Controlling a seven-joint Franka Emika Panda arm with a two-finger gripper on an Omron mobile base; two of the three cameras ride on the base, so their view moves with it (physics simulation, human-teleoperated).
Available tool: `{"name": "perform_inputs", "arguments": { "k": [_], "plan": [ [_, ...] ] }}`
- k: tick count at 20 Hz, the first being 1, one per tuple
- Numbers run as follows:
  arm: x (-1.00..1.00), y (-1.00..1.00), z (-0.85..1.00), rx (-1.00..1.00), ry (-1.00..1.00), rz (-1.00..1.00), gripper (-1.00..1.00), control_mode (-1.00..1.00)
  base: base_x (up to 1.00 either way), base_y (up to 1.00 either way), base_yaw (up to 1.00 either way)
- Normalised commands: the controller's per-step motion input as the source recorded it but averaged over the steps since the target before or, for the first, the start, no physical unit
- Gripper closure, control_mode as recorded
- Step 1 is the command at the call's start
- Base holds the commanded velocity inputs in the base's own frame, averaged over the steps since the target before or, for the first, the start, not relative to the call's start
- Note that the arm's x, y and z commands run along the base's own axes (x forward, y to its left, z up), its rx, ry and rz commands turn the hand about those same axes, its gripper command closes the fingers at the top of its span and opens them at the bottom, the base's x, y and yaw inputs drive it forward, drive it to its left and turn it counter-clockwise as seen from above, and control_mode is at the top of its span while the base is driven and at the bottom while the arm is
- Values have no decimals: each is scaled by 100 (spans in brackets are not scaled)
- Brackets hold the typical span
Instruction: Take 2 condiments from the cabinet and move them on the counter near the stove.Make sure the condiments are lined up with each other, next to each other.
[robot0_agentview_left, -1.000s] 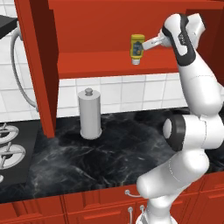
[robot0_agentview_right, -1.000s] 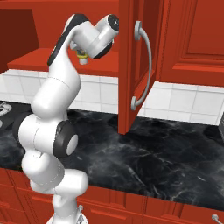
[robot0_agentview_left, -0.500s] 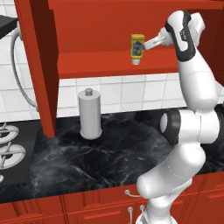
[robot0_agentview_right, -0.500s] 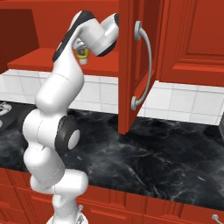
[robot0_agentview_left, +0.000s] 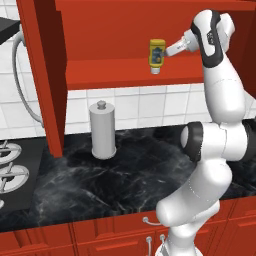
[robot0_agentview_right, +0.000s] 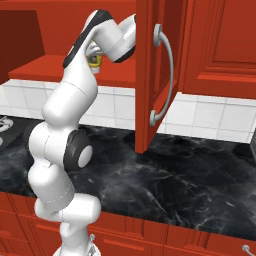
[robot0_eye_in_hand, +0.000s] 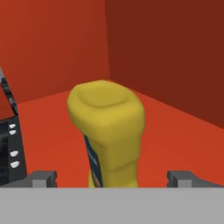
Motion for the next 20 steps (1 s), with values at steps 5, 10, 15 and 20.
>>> {"name": "perform_inputs", "arguments": {
  "k": [5,10,15,20],
  "plan": [
    [0,0,0,0,0,2,-100,-100,0,0,0],
    [3,0,0,0,0,1,-100,-100,0,0,0],
    [2,1,-1,0,0,1,-100,-100,0,0,0],
    [0,6,-4,0,-2,1,-100,-100,0,0,0]
  ]
}}
